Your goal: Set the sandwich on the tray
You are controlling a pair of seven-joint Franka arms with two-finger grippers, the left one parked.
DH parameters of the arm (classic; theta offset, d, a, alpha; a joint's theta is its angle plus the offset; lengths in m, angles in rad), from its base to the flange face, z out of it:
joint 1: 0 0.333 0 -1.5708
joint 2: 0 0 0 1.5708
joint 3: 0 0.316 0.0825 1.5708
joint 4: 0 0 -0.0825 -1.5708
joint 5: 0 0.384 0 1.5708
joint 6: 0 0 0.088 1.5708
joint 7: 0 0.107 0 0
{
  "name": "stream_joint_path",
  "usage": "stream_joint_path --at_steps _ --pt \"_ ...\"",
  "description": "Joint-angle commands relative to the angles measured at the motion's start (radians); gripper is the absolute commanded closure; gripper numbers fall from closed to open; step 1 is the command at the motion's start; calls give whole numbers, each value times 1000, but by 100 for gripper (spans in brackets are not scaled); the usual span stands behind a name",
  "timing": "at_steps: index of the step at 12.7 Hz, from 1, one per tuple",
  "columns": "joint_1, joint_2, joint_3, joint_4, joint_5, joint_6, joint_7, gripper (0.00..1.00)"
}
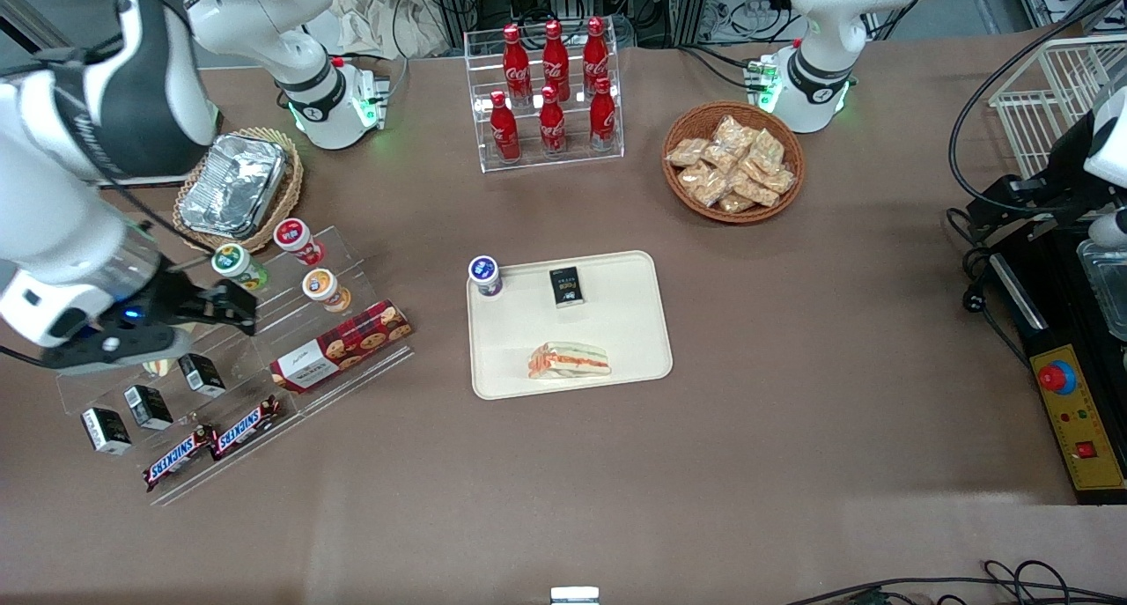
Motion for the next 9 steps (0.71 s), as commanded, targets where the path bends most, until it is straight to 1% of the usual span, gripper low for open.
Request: stream_joint_path --at_steps 1,3,5,9 --pt "-28 -116 22 -134 5 28 34 0" --pt "-89 -128 55 -146 5 26 36 0" --pt "-200 -128 135 -139 5 -5 24 0" --pt "-355 -125 262 -130 4 -28 31 0"
